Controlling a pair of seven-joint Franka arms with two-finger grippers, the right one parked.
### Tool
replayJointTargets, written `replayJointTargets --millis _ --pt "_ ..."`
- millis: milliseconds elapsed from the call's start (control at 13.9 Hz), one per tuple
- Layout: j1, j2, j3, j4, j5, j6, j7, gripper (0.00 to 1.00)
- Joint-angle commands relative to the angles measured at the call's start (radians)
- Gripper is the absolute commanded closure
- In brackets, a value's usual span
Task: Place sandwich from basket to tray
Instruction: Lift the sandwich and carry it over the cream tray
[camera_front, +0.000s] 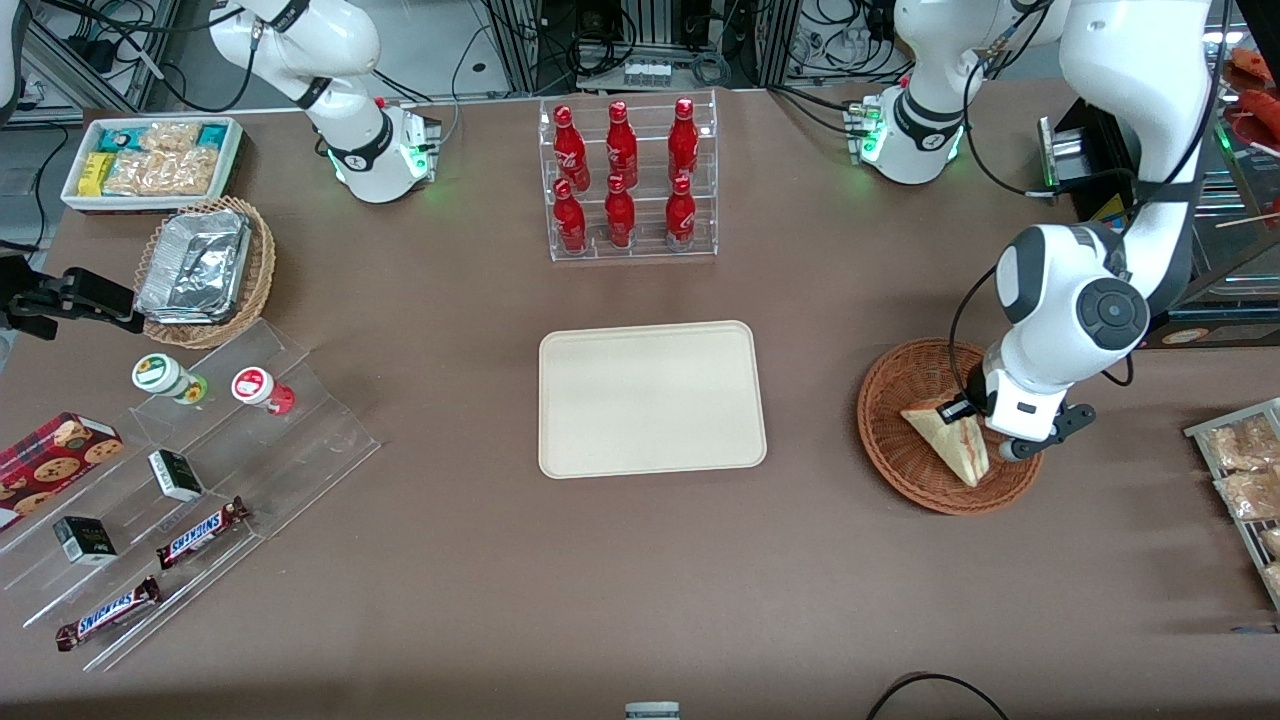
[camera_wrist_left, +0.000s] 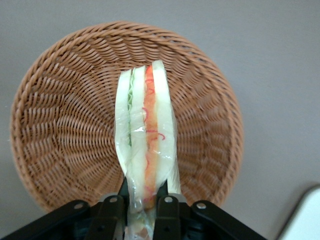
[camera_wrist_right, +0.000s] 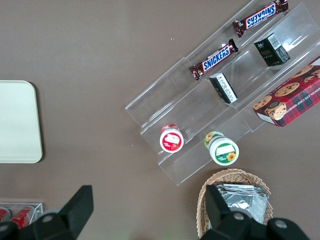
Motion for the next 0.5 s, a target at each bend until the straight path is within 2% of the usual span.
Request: replayJointTargets --millis 0,144,288,432 --pt "-0.086 -0.017 0.005 0.177 0.025 -0.239 -0.008 1.0" --pt "-0.143 -0.002 0.001 0.28 0.021 -0.337 -0.012 1.0" --pt "-0.227 0.003 0.0 0.314 0.01 -0.338 -0.026 1.0" --pt "-0.29 0.047 -0.002 0.369 -0.037 -0.334 -0.038 1.0"
